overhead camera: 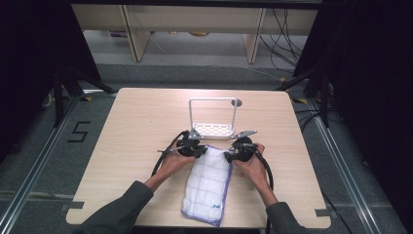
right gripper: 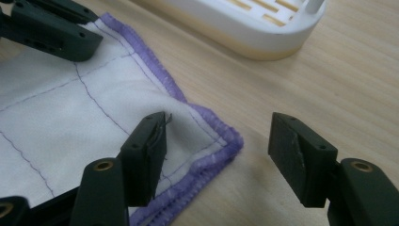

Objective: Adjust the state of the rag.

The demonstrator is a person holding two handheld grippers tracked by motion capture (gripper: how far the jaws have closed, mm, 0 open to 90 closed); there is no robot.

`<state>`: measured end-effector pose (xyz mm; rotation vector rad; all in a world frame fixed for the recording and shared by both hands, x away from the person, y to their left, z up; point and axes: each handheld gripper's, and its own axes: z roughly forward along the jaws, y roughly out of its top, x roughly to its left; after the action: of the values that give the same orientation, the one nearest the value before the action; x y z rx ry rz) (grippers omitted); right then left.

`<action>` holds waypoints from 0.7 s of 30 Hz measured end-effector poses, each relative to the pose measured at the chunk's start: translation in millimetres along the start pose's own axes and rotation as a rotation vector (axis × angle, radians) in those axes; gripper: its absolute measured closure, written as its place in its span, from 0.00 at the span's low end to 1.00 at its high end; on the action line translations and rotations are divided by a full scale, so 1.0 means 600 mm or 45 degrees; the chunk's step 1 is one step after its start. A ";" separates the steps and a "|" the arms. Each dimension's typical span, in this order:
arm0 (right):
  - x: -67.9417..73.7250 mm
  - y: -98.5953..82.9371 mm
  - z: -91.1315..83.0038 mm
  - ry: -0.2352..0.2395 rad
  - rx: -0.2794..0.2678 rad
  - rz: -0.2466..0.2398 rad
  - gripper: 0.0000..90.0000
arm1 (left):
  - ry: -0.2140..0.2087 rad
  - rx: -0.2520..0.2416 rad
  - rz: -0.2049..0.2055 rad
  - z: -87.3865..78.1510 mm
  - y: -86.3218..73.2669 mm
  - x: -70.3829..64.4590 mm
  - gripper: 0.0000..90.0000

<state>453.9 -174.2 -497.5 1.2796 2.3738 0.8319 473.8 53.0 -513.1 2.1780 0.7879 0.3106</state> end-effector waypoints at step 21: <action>0.005 -0.001 0.005 0.170 -0.066 -0.086 0.92 | 0.012 -0.022 0.011 -0.022 -0.006 0.000 0.91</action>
<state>453.4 -170.8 -500.1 1.1499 2.4662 0.9793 466.3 63.1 -507.1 2.1658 0.7784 0.3309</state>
